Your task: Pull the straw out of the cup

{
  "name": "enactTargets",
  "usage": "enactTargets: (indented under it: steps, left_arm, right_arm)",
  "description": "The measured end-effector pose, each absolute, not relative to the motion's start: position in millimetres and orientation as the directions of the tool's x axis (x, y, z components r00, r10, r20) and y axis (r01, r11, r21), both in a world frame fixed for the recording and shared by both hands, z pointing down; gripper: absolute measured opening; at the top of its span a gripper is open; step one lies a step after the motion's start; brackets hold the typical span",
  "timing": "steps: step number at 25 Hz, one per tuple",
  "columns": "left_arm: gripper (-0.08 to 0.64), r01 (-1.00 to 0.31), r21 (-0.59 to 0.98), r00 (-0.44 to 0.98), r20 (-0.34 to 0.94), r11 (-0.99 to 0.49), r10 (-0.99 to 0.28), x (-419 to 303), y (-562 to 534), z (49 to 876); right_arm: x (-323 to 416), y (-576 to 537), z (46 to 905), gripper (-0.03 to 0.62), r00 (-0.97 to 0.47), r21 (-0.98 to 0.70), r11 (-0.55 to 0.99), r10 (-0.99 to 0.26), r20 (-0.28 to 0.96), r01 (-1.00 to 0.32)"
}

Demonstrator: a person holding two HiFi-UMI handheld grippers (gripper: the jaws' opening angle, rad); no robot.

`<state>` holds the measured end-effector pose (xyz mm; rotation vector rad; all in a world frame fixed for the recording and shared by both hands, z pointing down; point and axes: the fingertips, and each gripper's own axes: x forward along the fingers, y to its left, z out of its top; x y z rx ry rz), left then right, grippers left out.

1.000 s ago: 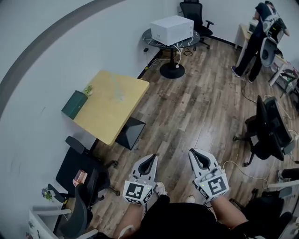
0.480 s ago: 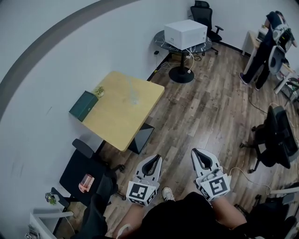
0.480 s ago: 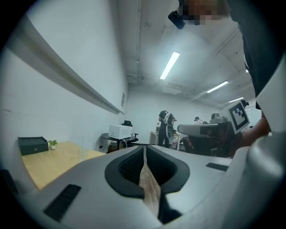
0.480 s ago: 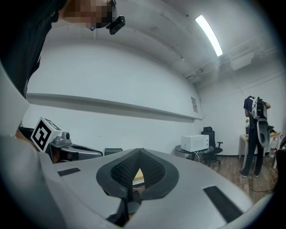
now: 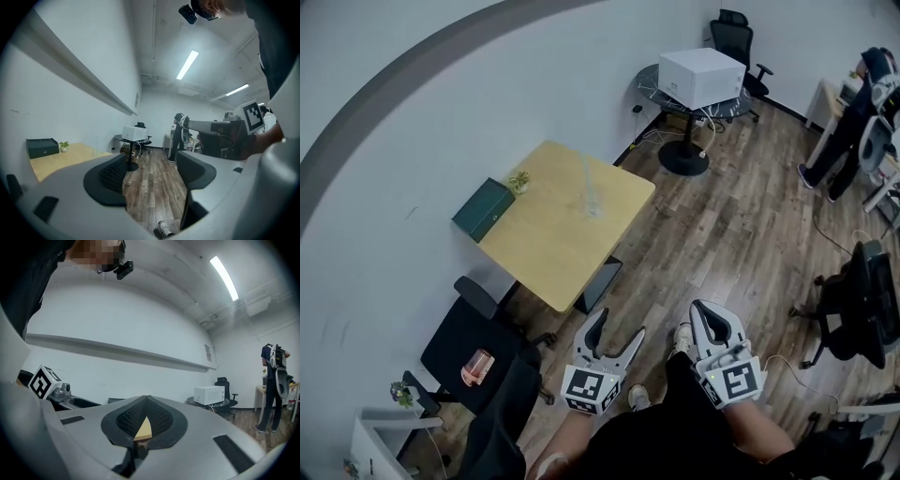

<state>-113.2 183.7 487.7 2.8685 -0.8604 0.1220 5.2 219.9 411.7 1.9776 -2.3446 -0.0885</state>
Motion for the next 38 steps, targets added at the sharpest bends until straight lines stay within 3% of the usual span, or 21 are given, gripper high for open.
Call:
enactTargets:
  steps: [3, 27, 38]
  left_arm:
    - [0.364, -0.574, 0.107, 0.817, 0.133, -0.812, -0.561, -112, 167, 492]
    - [0.364, -0.770, 0.080, 0.633, 0.220, -0.633, -0.742, -15, -24, 484]
    - [0.364, -0.837, 0.068, 0.540, 0.256, -0.542, -0.802, -5, -88, 501]
  right_arm:
    - [7, 196, 415, 0.018, -0.186, 0.083, 0.187, -0.982, 0.016, -0.979]
    - [116, -29, 397, 0.018, -0.431, 0.059, 0.430, -0.902, 0.002, -0.901]
    - [119, -94, 407, 0.018, -0.553, 0.068, 0.555, -0.832, 0.050, -0.829]
